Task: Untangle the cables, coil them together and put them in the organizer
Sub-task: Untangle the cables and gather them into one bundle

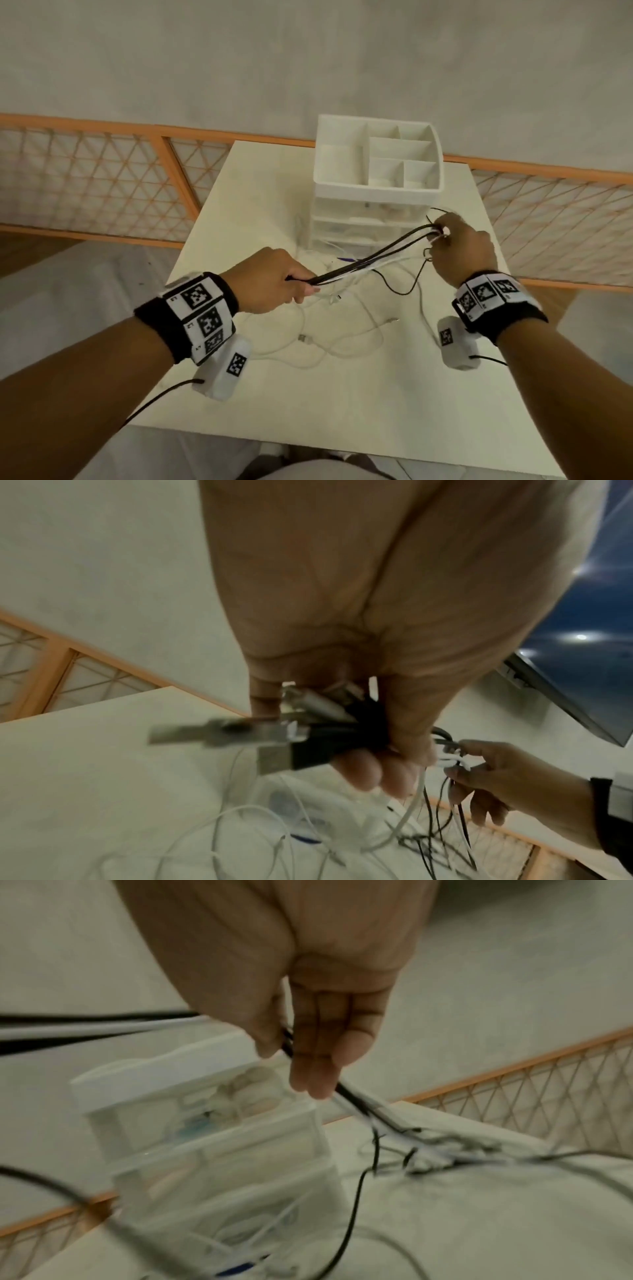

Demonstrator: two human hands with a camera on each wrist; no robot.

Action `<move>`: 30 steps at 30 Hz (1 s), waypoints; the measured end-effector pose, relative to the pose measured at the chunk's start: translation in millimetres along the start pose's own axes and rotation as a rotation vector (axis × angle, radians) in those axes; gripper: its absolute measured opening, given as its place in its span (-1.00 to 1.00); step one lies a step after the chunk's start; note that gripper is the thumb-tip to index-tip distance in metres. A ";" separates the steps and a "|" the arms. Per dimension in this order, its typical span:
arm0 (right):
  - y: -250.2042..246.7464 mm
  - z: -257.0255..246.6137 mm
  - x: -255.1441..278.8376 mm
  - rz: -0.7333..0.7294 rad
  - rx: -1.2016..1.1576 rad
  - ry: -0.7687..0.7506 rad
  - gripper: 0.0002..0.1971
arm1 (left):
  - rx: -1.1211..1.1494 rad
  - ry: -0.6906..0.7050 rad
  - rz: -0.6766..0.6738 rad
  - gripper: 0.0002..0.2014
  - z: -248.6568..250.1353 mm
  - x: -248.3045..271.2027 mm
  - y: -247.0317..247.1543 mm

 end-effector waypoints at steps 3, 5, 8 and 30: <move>37.5 -40.0 28.3 -0.222 -0.090 -0.155 -0.38 | -0.070 -0.061 0.038 -0.80 -12.2 -7.1 7.0; 59.0 -77.8 59.4 -0.419 -0.228 -0.293 -0.23 | -0.105 -0.073 0.090 -0.78 -13.0 -11.6 4.1; 88.5 -110.3 90.1 -0.526 -0.181 -0.434 -0.57 | -0.160 0.018 0.098 -0.80 7.8 -11.8 3.9; 208.2 -26.9 124.7 -0.517 0.443 -0.423 -0.67 | 0.435 -0.334 0.188 -0.70 -83.1 12.2 33.4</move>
Point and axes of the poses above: each hand's wrist, its own x-axis away from the middle knuckle, its own y-axis out of the palm, z = x × y, the point moved 10 cm from there along -x, towards the middle knuckle, and after that the axes turned 6 degrees about -z, right-handed, at the moved point
